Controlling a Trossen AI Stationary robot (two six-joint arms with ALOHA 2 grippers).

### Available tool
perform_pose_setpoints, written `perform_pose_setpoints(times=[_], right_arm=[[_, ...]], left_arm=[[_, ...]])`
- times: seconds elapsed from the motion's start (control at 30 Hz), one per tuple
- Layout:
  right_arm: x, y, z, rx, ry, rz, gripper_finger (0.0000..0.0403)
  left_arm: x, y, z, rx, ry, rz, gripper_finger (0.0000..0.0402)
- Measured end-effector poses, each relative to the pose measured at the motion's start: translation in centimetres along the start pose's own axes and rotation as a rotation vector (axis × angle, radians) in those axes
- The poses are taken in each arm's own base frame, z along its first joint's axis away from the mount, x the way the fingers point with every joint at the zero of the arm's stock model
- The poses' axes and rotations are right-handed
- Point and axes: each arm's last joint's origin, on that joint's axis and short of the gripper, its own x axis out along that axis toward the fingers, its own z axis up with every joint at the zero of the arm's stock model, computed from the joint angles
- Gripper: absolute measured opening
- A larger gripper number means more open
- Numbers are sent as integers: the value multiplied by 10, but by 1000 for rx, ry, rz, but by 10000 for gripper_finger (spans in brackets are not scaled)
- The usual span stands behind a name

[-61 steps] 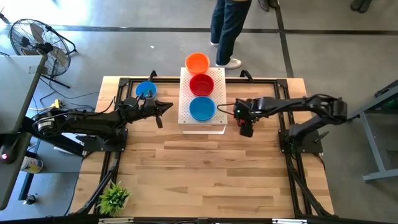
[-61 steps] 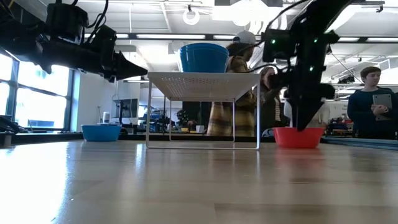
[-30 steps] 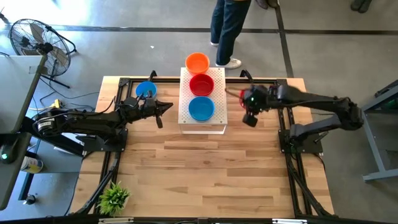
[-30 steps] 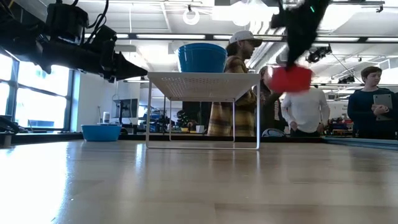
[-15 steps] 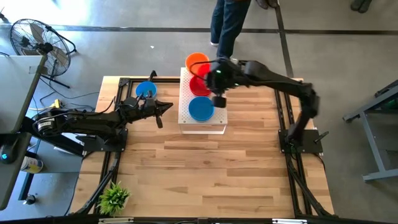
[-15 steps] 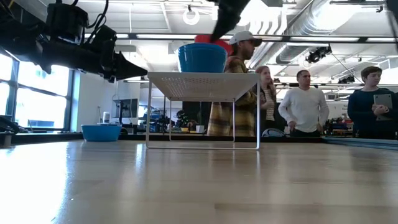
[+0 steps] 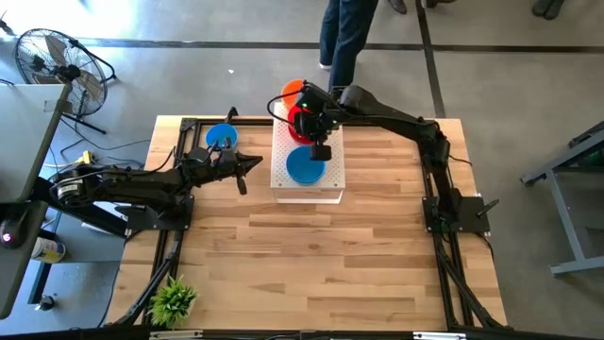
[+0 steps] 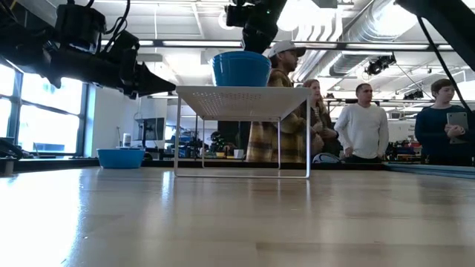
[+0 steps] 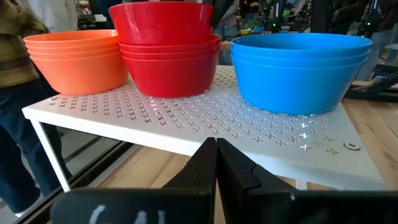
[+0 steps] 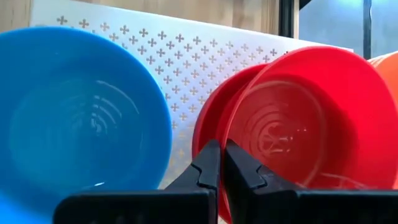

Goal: Pick & Place Mini bowls
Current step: Stack the red bowl on top of the other red bowls on the shelf, then stack the blue bowl on top of the other blue bowls on the shelf

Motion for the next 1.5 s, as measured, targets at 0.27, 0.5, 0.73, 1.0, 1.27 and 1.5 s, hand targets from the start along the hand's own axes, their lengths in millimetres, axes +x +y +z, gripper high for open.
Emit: perform_pose_setpoints(times=[0.27,0.5,0.73,1.0,1.27,1.5], right_arm=[[0,1,0,-23,-1,1,23],[-2,1,0,-9,-12,15,78],[-12,5,-1,3,-49,98,85],[-21,12,-4,-30,-66,196,9],[-41,17,-10,-69,-205,209,2],[-46,39,-56,-50,-433,130,2]], left_arm=[[0,0,0,0,0,0,1],[0,0,0,0,0,0,1],[0,0,0,0,2,-1,1],[0,0,-2,-1,18,-2,1],[0,0,-4,-2,40,-3,1],[0,0,-6,-11,59,17,1]])
